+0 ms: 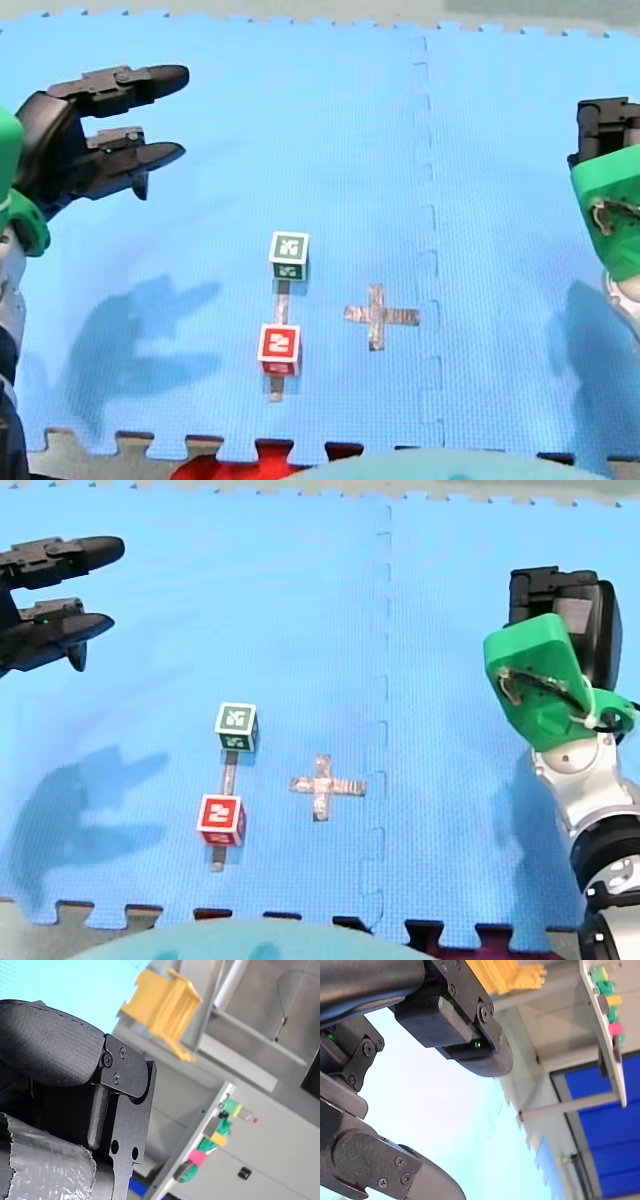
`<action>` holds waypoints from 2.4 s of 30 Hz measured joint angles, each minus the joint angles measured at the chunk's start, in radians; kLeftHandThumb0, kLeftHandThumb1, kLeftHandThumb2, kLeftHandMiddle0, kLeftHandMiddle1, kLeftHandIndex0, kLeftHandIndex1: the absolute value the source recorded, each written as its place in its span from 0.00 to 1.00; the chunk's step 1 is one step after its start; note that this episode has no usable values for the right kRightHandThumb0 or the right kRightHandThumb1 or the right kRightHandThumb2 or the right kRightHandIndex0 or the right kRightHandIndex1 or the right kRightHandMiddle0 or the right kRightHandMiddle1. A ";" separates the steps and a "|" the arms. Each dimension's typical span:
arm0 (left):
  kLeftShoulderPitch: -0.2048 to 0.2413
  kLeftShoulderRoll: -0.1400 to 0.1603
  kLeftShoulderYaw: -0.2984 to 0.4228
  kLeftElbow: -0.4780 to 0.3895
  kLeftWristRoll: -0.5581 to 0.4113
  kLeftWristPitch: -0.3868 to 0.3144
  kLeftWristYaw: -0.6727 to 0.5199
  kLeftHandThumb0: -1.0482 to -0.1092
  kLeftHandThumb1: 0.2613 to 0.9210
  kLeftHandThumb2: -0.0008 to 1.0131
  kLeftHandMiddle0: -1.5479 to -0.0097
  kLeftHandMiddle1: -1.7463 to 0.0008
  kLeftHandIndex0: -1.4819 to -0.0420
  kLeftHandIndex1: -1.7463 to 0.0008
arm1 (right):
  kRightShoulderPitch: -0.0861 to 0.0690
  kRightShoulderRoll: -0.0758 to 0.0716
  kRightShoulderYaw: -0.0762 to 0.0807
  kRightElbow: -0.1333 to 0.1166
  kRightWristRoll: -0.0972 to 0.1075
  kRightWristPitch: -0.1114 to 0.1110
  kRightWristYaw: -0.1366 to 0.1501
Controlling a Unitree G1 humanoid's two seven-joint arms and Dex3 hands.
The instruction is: Stack cube left
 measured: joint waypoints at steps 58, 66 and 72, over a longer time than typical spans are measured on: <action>0.370 0.018 -0.233 -0.577 0.057 0.271 -0.041 0.26 0.57 0.00 0.40 0.00 0.52 1.00 | 0.000 -0.003 -0.001 -0.015 0.002 0.000 -0.013; 0.375 0.005 -0.245 -0.561 0.067 0.248 -0.038 0.24 0.57 0.00 0.40 0.00 0.54 1.00 | -0.003 -0.004 0.000 -0.019 0.001 0.000 -0.014; 0.387 0.002 -0.265 -0.570 0.081 0.242 -0.038 0.23 0.58 0.01 0.41 0.00 0.55 1.00 | -0.005 -0.005 -0.001 -0.021 0.003 -0.003 -0.011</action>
